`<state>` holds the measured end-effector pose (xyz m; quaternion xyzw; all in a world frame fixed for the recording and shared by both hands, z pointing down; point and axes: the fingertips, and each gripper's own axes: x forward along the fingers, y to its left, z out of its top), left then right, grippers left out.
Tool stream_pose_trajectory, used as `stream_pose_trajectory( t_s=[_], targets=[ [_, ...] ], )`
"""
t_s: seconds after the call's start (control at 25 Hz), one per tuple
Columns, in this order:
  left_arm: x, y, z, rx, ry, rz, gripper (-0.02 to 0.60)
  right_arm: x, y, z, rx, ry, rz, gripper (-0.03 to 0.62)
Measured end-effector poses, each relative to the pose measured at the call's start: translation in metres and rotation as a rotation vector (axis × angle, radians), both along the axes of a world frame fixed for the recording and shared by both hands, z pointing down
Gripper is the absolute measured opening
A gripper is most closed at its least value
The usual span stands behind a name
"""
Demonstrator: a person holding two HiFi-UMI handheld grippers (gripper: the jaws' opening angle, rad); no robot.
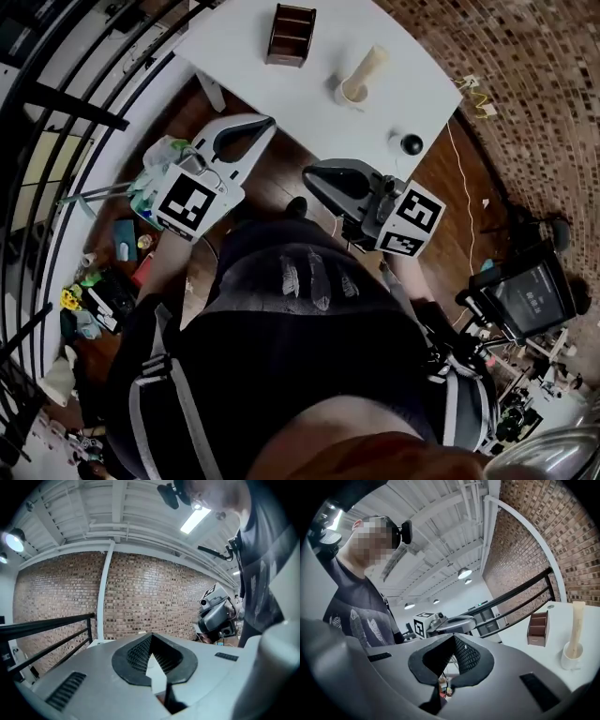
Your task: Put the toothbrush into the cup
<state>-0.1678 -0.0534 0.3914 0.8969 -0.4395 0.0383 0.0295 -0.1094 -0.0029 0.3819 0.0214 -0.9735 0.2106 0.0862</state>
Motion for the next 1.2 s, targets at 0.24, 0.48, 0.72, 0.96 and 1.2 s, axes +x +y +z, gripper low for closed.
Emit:
stream_pose_trajectory(
  t_s=[0.24,0.48,0.72,0.96,1.2],
  targets=[
    [-0.009,0.017,0.004,-0.026,0.08,0.044,-0.015,-0.014,0.017,-0.001,-0.006,0.03,0.013,-0.006],
    [-0.006,0.034,0.002,-0.008,0.108,0.158,-0.015,-0.022,0.032,-0.011,0.026,0.066,0.089,-0.005],
    [0.019,0.046,0.008,-0.013,0.142,0.24,-0.015,-0.015,0.049,-0.011,0.042,0.089,0.12,-0.006],
    [0.024,0.045,-0.001,0.009,0.124,0.25,-0.015,-0.01,0.045,-0.018,0.043,0.046,0.153,-0.005],
    [0.038,0.056,0.003,-0.033,0.086,0.217,-0.015,0.001,0.057,-0.026,0.053,0.004,0.118,-0.006]
  ],
)
